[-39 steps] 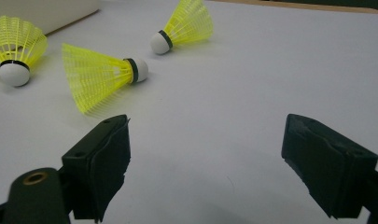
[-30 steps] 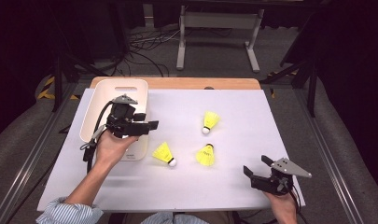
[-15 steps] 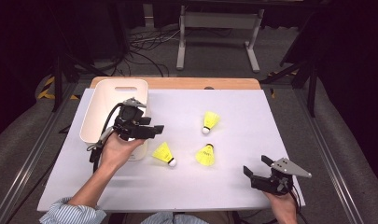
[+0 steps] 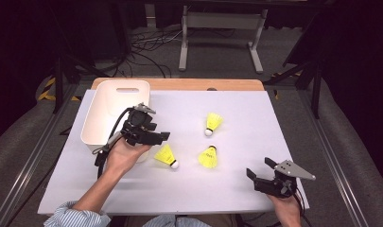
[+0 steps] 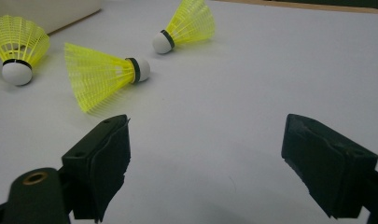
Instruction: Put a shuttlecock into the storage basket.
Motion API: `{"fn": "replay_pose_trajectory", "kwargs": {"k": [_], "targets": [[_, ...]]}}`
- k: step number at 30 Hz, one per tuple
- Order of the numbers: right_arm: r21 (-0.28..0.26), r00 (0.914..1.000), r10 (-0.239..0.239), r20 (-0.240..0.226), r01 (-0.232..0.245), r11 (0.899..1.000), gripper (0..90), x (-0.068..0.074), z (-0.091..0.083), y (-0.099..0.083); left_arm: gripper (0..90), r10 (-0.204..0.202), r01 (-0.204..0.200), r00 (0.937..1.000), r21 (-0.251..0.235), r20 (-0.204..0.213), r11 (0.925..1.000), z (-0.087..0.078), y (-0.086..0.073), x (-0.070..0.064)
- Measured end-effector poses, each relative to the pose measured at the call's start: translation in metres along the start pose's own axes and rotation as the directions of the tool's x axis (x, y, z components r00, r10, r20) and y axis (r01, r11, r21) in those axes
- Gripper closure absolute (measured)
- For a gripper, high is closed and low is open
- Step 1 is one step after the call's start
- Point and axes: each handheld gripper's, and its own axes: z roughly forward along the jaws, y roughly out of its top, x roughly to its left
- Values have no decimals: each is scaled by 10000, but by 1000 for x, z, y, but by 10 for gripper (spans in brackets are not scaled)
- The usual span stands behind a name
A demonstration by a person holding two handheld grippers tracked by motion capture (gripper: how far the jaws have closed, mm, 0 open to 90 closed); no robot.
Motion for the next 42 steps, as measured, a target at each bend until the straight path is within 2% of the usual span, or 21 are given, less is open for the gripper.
{"fn": "replay_pose_trajectory", "kwargs": {"k": [4,11,15,34,42], "targets": [[26,10000,6,-1,-6,10000,157,0,0,0,381,87,-85,9999,152,-111,9998,2,-1,-4],[12,10000,4,4,-4,10000,157,0,0,0,378,394,-379,9978,285,-541,9989,6,-3,-14],[17,10000,8,2,-8,10000,157,0,0,0,389,440,-422,9976,333,-529,9986,6,-3,-17],[19,10000,-7,-19,8,10000,157,0,0,0,392,-10,58,9967,593,-808,9982,16,-12,-26],[11,10000,-22,-28,22,10000,157,0,0,0,391,79,4,9937,743,-1118,9972,21,-16,-29]]}}
